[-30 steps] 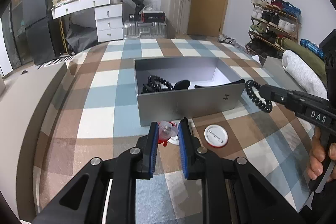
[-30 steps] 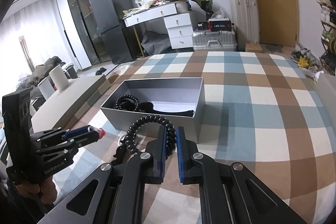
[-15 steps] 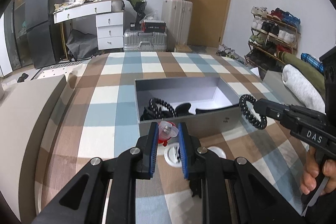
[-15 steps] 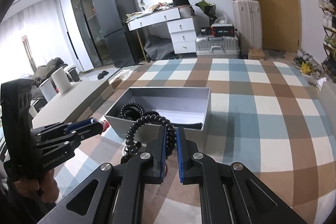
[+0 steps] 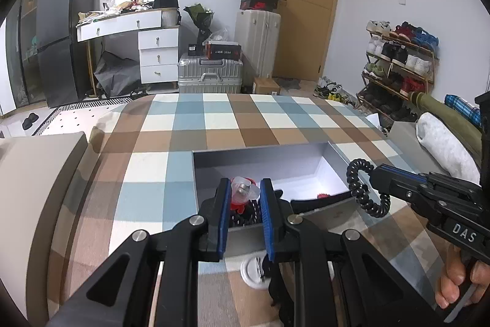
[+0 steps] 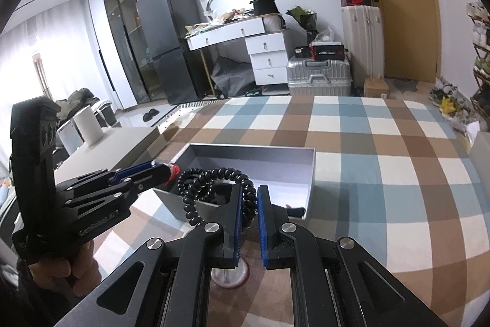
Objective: Organize jewelry
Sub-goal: 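Carry both items into the grey box and open both tools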
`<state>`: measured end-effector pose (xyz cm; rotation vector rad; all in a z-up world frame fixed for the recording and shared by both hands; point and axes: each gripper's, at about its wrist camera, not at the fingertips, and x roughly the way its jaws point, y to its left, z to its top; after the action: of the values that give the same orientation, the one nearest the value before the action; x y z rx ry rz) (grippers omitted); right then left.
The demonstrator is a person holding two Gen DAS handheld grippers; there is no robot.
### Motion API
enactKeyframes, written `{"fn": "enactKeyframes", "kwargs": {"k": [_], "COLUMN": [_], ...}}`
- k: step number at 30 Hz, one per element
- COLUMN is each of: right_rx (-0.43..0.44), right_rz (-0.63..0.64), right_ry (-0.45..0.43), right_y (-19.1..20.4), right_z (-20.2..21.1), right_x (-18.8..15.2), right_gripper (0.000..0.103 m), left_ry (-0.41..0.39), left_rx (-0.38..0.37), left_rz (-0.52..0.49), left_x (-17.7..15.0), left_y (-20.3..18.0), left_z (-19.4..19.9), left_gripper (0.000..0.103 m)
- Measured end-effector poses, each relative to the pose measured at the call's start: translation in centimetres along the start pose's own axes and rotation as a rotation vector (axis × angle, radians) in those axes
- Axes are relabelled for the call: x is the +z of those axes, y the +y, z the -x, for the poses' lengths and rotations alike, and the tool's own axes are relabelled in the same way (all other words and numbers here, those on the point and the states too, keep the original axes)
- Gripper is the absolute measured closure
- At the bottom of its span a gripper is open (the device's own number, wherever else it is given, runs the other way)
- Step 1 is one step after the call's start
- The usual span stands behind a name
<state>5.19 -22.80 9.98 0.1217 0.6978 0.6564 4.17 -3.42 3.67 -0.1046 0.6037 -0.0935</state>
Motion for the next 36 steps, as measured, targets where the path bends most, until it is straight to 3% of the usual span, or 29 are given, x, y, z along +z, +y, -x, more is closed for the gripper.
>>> {"fn": "enactKeyframes", "kwargs": {"k": [21,36], "right_rx": [-0.002,-0.049], "right_rz": [-0.090,-0.058], "right_ry": [-0.010,0.025], "right_y": [-1.6,-0.8], "right_z": [-2.0,-4.4], "right_x": [1.3,0.8], "right_gripper": [0.094,0.094], "left_ry": [-0.047,-0.036], "left_rx": [-0.050,-0.033], "left_rz": [0.040,0.026], "left_x": [-0.1,-0.6], "left_y": [0.1,-0.2], "left_z": [-1.3,-2.0], "left_gripper": [0.089,0.089]}}
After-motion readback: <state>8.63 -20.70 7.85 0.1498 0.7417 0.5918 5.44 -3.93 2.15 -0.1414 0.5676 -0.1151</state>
